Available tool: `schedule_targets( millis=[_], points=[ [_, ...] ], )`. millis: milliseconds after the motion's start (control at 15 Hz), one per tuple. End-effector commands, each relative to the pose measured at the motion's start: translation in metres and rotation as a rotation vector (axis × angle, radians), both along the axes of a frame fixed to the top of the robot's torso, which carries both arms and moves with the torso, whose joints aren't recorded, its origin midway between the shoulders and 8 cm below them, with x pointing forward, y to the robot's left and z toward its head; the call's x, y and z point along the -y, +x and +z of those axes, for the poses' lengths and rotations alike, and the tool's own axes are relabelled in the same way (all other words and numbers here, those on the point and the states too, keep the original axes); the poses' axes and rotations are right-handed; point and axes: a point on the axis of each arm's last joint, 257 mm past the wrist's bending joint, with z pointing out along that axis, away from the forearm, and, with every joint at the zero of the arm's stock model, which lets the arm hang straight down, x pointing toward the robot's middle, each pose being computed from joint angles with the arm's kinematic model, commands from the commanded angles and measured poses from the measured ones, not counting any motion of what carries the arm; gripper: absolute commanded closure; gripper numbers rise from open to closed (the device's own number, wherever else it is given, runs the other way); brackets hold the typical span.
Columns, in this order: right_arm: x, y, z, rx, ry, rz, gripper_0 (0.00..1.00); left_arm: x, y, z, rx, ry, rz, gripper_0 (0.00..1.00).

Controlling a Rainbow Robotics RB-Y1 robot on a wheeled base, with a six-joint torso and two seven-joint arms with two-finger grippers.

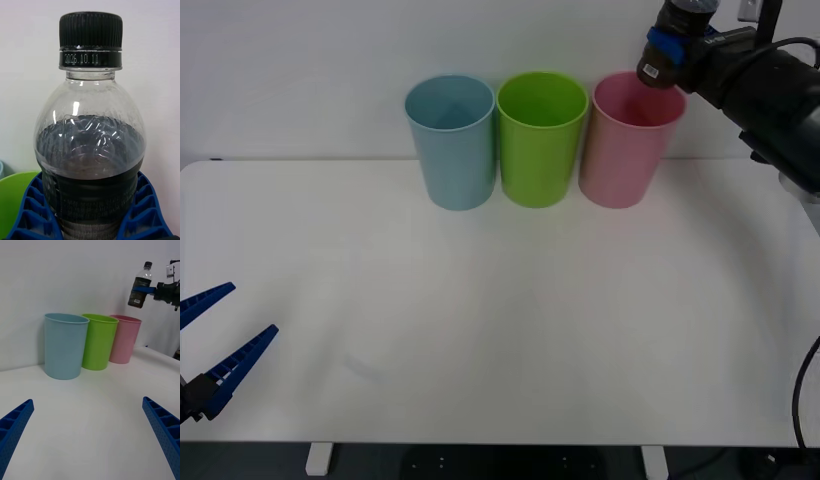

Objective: Grasp the object on the table and drop it into the matching bin: aluminum can to the light blue bin, PET bottle to the pink bin.

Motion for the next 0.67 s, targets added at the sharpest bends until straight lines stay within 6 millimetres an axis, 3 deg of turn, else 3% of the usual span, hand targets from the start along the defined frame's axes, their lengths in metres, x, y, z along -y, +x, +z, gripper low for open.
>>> schedule_targets(
  millis=[67, 533, 600, 667],
  points=[
    [0.004, 0.016, -0.009, -0.020, -0.009, -0.051, 1.00, 0.000, 0.000, 0.000, 0.000, 0.000, 0.000, 0.00],
    [0.000, 0.027, -0.015, -0.024, -0.026, -0.093, 0.95, 0.000, 0.000, 0.000, 0.000, 0.000, 0.000, 0.00],
    [-0.001, 0.027, -0.014, -0.021, -0.029, -0.093, 0.80, 0.000, 0.000, 0.000, 0.000, 0.000, 0.000, 0.00],
    [-0.001, 0.027, -0.012, -0.014, -0.036, -0.095, 0.42, 0.000, 0.000, 0.000, 0.000, 0.000, 0.000, 0.00]
  ],
)
